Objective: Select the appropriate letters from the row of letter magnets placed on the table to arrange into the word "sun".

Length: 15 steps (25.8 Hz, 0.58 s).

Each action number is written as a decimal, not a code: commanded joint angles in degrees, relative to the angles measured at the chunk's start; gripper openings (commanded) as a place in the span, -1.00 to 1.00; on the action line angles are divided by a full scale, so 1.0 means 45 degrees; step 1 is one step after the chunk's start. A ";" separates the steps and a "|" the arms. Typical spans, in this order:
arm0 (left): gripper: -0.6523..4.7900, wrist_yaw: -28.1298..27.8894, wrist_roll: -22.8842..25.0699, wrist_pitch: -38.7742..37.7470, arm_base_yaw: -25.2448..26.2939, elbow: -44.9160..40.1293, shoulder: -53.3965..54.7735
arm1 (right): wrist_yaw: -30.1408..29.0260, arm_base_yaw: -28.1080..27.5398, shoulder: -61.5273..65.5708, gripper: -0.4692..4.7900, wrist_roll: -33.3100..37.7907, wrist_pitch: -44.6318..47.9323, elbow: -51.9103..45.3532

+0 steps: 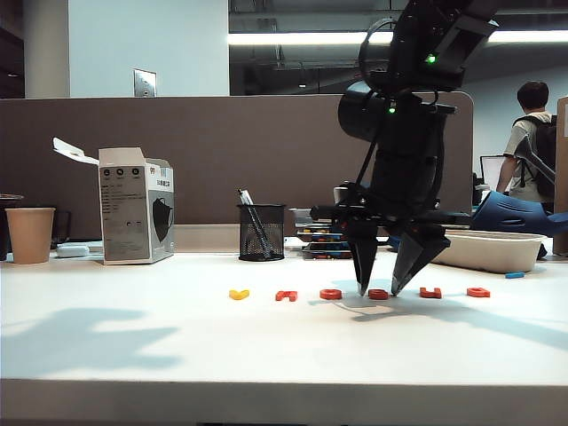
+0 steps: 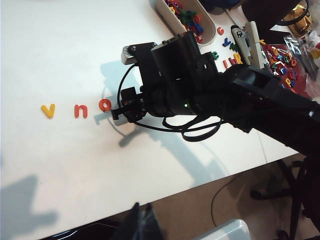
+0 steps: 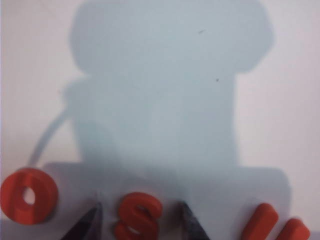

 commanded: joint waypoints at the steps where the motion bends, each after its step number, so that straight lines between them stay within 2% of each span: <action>1: -0.78 -0.0044 0.0097 0.0068 -0.0015 0.0029 -0.0029 | -0.0170 0.0063 0.0306 -0.07 0.0063 -0.0432 -0.0126; 5: -0.78 -0.0044 0.0097 0.0068 -0.0015 0.0029 -0.0029 | -0.0136 0.0136 0.0301 -0.08 0.0063 -0.0680 -0.0126; 6: -0.78 -0.0044 0.0097 0.0068 -0.0015 0.0029 -0.0029 | -0.0141 0.0141 0.0301 -0.14 0.0063 -0.0733 -0.0126; 7: -0.78 -0.0044 0.0097 0.0068 -0.0015 0.0029 -0.0029 | -0.0165 0.0146 0.0301 -0.32 0.0063 -0.0748 -0.0126; 15: -0.78 -0.0039 0.0097 0.0068 -0.0015 0.0029 -0.0029 | -0.0165 0.0204 0.0301 -0.43 0.0063 -0.0743 -0.0126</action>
